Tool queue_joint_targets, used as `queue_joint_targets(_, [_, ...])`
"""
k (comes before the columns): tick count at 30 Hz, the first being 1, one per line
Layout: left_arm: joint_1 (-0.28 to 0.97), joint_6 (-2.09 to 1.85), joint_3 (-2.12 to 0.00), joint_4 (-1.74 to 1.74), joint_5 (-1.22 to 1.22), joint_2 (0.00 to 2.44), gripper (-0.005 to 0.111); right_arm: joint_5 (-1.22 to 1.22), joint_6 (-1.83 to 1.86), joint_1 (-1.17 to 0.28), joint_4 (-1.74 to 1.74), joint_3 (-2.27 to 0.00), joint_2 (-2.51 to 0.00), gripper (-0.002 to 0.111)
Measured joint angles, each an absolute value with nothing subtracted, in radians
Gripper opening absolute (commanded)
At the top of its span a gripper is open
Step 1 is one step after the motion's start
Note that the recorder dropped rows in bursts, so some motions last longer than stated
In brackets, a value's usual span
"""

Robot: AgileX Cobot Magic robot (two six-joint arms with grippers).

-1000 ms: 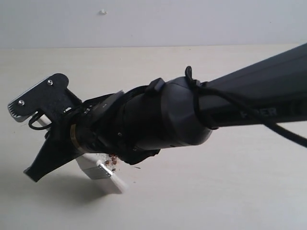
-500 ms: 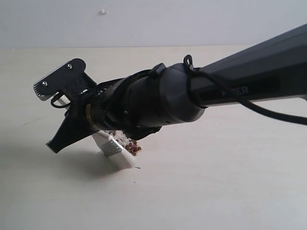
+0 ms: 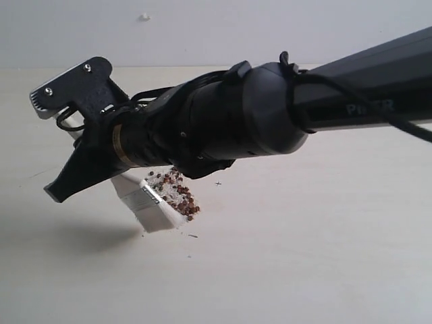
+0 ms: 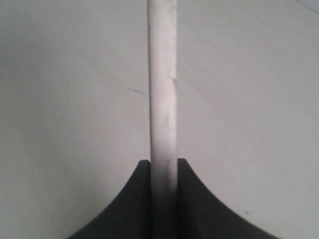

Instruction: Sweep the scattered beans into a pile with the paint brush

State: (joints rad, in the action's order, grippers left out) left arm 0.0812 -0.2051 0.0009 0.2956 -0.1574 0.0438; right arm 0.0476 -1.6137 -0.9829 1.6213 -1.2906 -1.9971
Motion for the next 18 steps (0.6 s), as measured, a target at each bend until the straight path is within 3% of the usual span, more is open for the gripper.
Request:
queue_joint_targets(8, [0.081,-0.205,0.001,0.296,-0.157,0.044,0.0,-0.075,-1.624,-0.983,1.621,-1.291,-1.997,0.0])
queue_joint_targets(18, [0.081,-0.205,0.001,0.296,-0.157,0.044,0.0,-0.007,-1.624,-0.983,1.624,-1.339,-2.095,0.0])
